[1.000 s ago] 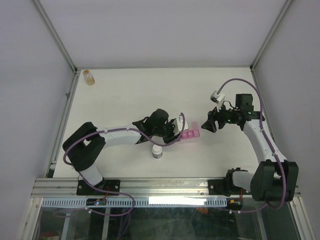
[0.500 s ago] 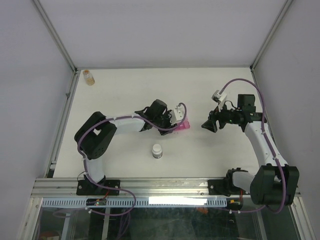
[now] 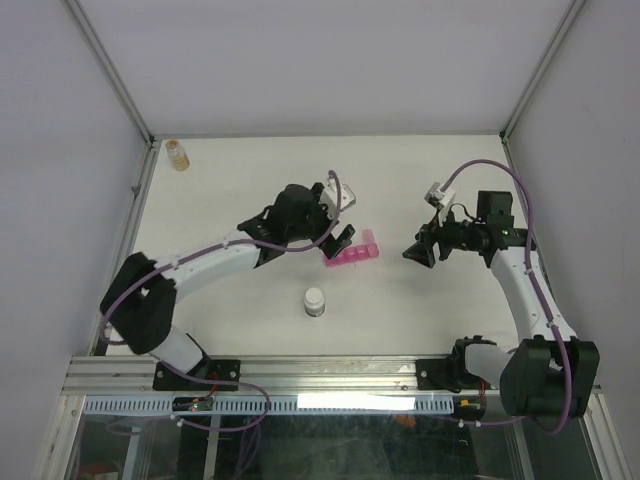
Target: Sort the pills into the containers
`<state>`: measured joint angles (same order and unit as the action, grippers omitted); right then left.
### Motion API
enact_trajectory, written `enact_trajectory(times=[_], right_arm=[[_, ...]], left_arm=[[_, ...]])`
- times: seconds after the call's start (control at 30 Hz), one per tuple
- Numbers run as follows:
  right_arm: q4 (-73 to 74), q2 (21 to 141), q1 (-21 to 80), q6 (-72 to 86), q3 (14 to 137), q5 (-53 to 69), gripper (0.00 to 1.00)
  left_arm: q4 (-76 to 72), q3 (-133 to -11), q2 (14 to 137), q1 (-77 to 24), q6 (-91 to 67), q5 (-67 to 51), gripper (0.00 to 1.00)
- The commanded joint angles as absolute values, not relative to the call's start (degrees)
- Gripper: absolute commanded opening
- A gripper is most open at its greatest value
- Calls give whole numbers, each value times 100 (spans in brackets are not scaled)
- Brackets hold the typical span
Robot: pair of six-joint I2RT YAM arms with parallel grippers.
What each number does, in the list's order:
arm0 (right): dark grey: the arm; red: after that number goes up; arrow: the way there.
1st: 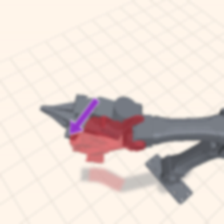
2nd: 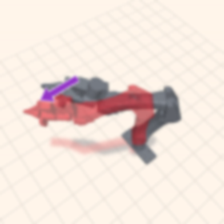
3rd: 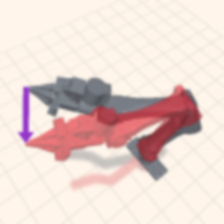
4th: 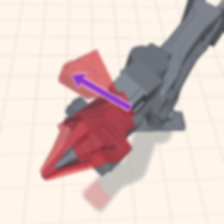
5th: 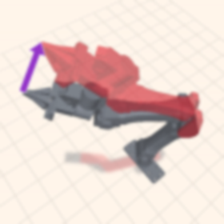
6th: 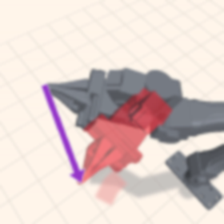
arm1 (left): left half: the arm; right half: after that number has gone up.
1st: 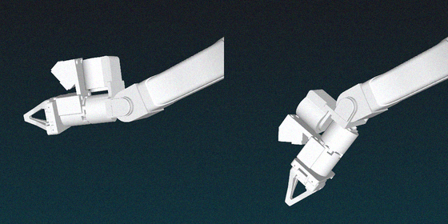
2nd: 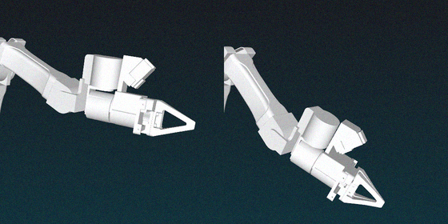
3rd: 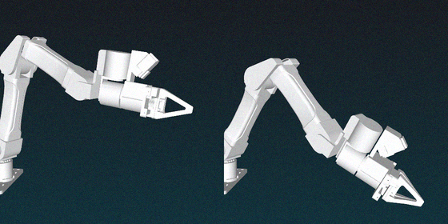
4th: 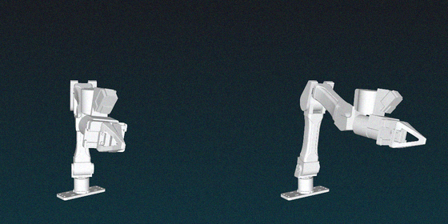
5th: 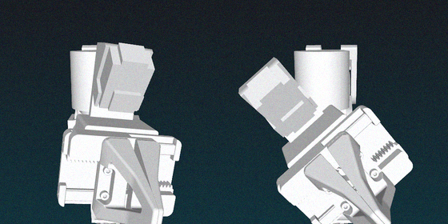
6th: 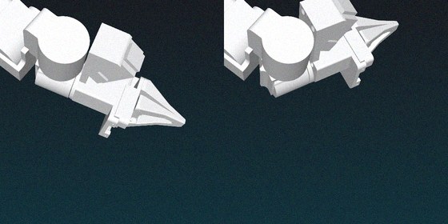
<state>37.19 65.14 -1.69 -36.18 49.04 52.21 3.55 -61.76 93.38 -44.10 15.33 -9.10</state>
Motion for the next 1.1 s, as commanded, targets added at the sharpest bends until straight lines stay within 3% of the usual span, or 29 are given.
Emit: enact_trajectory(times=[0.0, 0.13, 0.3, 0.47, 0.6, 0.7, 0.87, 1.07], right_arm=[[3622, 6041, -211, -3929, 4775, 5739, 69], [3592, 5680, -219, -4386, 4512, 6230, 74], [3652, 5249, -269, -5030, 4218, 6898, 98], [4085, 5152, -299, -5615, 4127, 7311, 99], [4282, 5291, -299, -5806, 4214, 7219, 99], [4325, 5296, -299, -5818, 4245, 7213, 99], [4321, 5291, -299, -5818, 4237, 7196, 99], [4307, 5285, -299, -5818, 4236, 7142, 99]], left_arm=[[-782, -5370, 7871, -4348, 218, -1298, 99], [-1370, -4494, 7112, -4312, -712, -1743, 99], [-1243, -3804, 6342, -4310, -1971, -1695, 99], [292, -3749, 5633, -4478, -2852, -481, 91], [2034, -4265, 5662, -5738, -3263, 1742, 87], [2982, -4797, 6155, -6433, -3681, 2533, 86], [3753, -5338, 6929, -6806, -3888, 2975, 84], [3674, -5523, 7406, -6816, -3722, 2843, 83]])
